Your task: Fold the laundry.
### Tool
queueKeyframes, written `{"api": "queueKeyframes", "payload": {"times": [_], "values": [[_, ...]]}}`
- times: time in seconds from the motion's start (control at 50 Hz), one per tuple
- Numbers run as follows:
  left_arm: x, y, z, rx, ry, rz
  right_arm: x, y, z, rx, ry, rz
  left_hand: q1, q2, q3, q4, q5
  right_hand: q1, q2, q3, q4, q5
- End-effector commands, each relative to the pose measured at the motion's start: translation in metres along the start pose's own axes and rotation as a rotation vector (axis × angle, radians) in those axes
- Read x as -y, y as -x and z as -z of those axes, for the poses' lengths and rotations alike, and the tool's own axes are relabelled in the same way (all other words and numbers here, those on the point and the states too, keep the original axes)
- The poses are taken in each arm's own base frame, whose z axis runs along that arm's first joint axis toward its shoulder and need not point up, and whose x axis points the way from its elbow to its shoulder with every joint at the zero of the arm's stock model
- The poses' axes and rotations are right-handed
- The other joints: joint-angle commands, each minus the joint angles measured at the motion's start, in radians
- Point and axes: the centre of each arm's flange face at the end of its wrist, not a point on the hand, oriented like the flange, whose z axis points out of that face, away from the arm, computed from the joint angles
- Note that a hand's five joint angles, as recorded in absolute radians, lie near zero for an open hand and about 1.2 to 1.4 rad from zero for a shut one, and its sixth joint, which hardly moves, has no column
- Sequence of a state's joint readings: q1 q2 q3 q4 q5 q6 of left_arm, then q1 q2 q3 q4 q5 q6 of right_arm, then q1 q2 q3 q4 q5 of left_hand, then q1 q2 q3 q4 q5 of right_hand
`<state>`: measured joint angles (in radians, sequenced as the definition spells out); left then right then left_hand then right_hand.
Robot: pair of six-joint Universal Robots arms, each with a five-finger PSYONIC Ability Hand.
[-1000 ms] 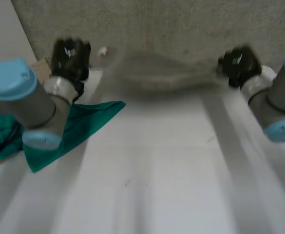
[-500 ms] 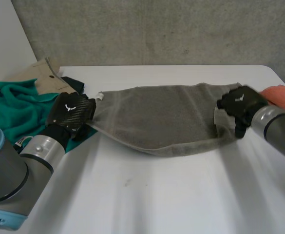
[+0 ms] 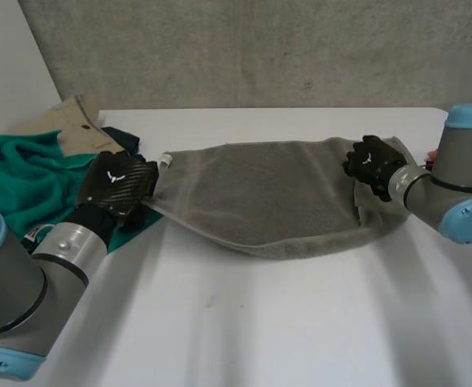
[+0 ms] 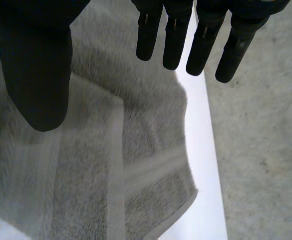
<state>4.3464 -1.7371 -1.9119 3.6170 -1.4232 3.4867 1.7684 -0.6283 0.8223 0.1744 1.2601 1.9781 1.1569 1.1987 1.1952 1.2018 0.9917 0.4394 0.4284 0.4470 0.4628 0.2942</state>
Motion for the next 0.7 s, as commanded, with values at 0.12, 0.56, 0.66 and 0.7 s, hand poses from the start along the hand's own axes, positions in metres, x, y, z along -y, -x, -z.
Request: {"api": "queueKeyframes", "payload": {"times": [0.12,0.56,0.66,0.7], "values": [[0.002,0.001,-0.002,0.003,-0.008,0.000,-0.036,0.009,-0.026,0.009,0.028,-0.027,0.239,0.198,0.201,0.194,0.230,0.177,0.188,0.169,0.154,0.148],[0.027,0.013,-0.008,0.037,-0.086,-0.015,-0.001,-0.054,0.018,-0.096,-0.036,-0.220,0.239,0.198,0.201,0.194,0.230,0.957,0.968,0.949,0.933,0.928],[0.044,0.038,-0.008,0.112,-0.136,-0.026,0.010,-0.109,0.072,-0.213,-0.052,-0.355,0.239,0.198,0.201,0.194,0.230,0.957,0.968,0.949,0.933,0.928],[0.049,0.046,-0.007,0.138,-0.149,-0.028,0.005,-0.119,0.088,-0.241,-0.032,-0.380,0.239,0.198,0.201,0.194,0.230,0.957,0.968,0.949,0.933,0.928]]}}
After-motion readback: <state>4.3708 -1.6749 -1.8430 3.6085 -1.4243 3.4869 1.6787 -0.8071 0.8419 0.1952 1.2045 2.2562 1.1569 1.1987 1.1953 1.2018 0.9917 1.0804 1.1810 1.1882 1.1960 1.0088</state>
